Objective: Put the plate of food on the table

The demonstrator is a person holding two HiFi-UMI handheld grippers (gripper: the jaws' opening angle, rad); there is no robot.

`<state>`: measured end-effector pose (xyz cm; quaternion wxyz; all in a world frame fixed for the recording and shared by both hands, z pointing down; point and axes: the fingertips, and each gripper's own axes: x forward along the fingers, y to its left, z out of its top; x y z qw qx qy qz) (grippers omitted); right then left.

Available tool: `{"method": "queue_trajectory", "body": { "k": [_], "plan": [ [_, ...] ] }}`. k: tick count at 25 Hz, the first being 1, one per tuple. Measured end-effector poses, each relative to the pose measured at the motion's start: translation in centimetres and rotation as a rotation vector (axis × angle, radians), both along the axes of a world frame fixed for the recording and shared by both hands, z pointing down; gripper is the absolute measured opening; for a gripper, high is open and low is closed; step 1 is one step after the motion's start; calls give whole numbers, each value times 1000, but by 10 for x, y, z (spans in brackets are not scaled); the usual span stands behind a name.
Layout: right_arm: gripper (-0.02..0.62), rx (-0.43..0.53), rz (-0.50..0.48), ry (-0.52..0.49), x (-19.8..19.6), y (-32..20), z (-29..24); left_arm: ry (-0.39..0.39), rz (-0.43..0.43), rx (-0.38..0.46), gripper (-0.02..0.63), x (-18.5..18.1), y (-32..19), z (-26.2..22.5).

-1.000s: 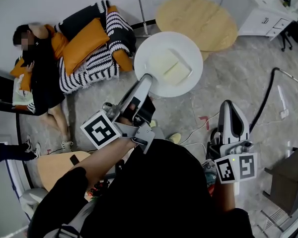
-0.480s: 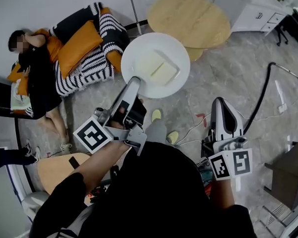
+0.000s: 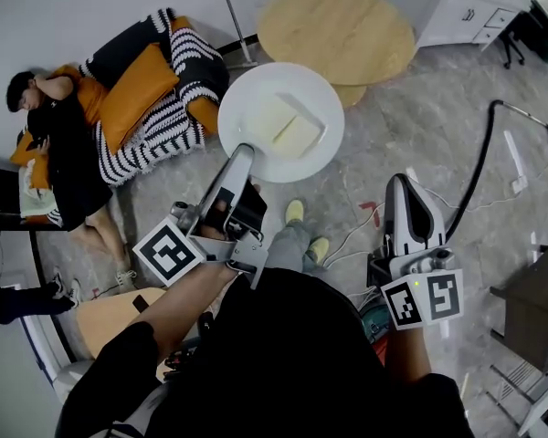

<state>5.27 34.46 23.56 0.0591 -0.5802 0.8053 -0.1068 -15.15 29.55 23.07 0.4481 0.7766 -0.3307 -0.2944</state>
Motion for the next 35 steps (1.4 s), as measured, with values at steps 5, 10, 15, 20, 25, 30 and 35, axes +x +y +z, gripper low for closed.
{"method": "queue_trajectory", "body": {
  "k": [5,10,15,20,25,30,35],
  "plan": [
    [8,-8,13,1,0,-1,7,5,11,-14,15,0,0,7],
    [8,-11,14,12,-3,-2,10,13,13,-18,15,-2,-3,12],
    [8,-35,5,30,-11,-42,6,38,12,-33,17,-6,-41,11],
    [8,-45,-14,49,-32,-96,7,48,5,-45,15,-25,-91,21],
    [8,-70,-18,71,-61,-172,12,57,10,-59,17,-51,-166,31],
    [8,-77,-20,81,-67,-182,8,72,24,-56,17,-55,-179,27],
    [8,-82,-28,101,-67,-181,6,82,20,-50,17,-55,-177,24]
  ]
}}
